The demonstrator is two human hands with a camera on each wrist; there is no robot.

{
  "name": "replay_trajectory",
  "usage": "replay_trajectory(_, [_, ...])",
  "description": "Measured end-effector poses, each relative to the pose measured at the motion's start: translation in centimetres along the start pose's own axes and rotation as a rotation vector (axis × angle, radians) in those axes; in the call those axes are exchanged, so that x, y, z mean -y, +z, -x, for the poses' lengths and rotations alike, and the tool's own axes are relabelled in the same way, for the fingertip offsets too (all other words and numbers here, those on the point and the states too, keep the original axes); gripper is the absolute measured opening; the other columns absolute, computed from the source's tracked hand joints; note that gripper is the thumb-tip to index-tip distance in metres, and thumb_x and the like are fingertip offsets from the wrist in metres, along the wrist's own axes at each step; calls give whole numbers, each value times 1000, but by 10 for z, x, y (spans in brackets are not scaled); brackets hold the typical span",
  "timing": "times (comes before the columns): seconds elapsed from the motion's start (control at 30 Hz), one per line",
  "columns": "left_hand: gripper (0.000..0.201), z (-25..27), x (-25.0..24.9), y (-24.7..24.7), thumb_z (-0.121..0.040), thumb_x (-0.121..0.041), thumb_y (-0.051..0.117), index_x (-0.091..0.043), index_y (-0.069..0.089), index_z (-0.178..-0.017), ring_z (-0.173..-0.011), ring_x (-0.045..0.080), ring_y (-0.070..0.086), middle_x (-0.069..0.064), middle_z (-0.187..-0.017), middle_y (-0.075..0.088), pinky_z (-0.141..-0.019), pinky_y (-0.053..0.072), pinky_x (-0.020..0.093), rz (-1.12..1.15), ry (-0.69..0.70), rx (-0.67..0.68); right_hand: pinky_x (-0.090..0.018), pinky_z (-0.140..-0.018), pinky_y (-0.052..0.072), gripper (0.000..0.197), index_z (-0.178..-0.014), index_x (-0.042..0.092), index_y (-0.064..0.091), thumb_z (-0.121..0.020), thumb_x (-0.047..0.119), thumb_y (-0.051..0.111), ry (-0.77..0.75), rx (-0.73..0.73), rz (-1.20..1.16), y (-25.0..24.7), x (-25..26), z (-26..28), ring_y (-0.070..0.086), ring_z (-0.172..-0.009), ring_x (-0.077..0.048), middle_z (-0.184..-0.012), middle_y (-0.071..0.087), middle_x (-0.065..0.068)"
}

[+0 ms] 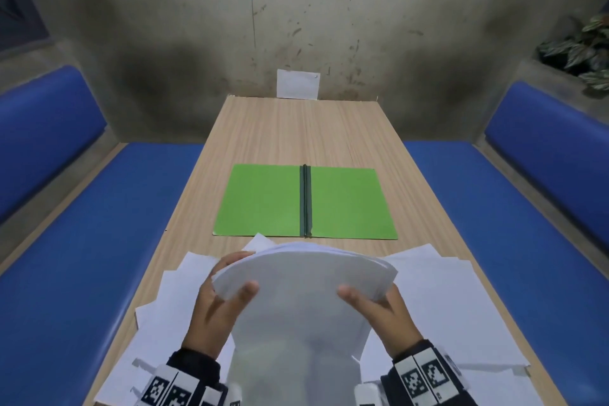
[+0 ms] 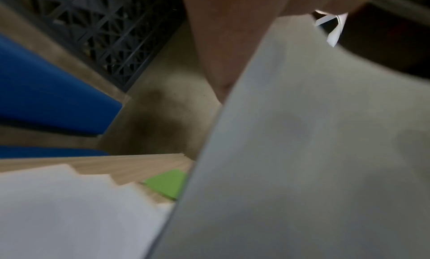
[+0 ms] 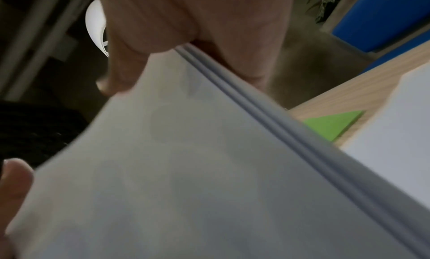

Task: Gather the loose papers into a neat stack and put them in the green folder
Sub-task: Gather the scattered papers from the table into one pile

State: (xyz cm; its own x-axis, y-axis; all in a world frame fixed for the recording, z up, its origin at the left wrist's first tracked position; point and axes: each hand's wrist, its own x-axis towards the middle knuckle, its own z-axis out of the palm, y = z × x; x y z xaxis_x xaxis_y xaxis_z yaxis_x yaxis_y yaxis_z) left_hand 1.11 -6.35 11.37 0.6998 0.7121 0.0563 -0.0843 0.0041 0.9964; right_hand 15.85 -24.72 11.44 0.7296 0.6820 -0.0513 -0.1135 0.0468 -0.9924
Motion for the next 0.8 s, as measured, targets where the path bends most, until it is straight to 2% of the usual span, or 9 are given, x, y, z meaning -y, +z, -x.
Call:
replay_trajectory(0.1, [21, 5, 1, 3, -60, -11, 80, -23, 69, -73, -59, -2, 66, -14, -66, 74, -52, 51, 10, -44, -154, -8, -20, -63, 55, 31, -83, 28, 70, -55, 16, 80, 68, -36, 119, -2, -8, -3, 69, -76, -4, -79, 76, 10])
replay_trajectory(0.2, [34, 6, -9, 6, -70, 6, 74, -27, 73, -58, -50, -3, 62, -14, -56, 71, -49, 48, 9, -95, -120, -6, -14, -55, 50, 30, -79, 21, 65, -53, 14, 78, 36, -44, 144, -1, -2, -6, 63, -62, 5, -63, 71, 16])
replay_trajectory(0.33, [30, 10, -22, 1, -62, -4, 82, -26, 65, -75, -55, -2, 63, -13, -69, 74, -54, 51, 16, -86, -60, -16, -14, -55, 51, 31, -81, 18, 68, -57, 5, 81, -9, -5, 113, -3, 8, -3, 66, -63, 4, -68, 74, 12])
replay_trajectory(0.43, [30, 9, -2, -8, -60, -12, 84, -23, 67, -81, -67, 7, 68, -8, -81, 75, -58, 52, 20, -86, -159, 8, -21, -64, 54, 41, -91, 12, 71, -53, 23, 83, 79, 21, 92, -9, -3, -3, 72, -80, -13, -86, 77, -3])
replay_trajectory(0.5, [19, 10, 19, -12, -66, -8, 81, -17, 69, -78, -77, 21, 68, -3, -75, 76, -62, 51, 24, -122, -262, 16, -22, -64, 54, 37, -94, 12, 70, -61, 23, 82, 145, -8, 158, -13, -21, -3, 71, -82, -16, -89, 76, -3])
replay_trajectory(0.6, [14, 14, 48, -10, -70, -24, 74, -14, 70, -78, -85, 27, 69, -7, -72, 76, -66, 52, 24, -193, -354, 49, -24, -66, 55, 16, -89, 8, 70, -74, 12, 75, 189, -59, 236, -16, -47, -4, 70, -83, -22, -87, 76, -8])
replay_trajectory(0.7, [14, 12, 55, -9, -81, -21, 69, -12, 66, -71, -71, 24, 63, -10, -56, 72, -59, 50, 19, -207, -336, -32, -32, -73, 54, 3, -81, 10, 71, -78, 9, 70, 188, -102, 298, -21, -63, -8, 68, -79, -23, -82, 75, -11])
replay_trajectory(0.77, [14, 6, 50, -14, -86, -17, 63, -10, 65, -73, -69, 25, 61, -4, -53, 69, -55, 49, 19, -235, -317, -115, -23, -74, 52, 7, -78, 15, 70, -78, 8, 70, 166, -133, 351, -31, -71, -10, 65, -77, -19, -76, 73, -9])
replay_trajectory(0.8, [13, 3, 48, -21, -86, -19, 62, -8, 66, -81, -75, 27, 62, -2, -65, 71, -61, 51, 26, -226, -325, -159, -13, -70, 51, 10, -77, 18, 68, -79, 8, 70, 178, -159, 411, -38, -76, -10, 62, -76, -17, -75, 70, -3])
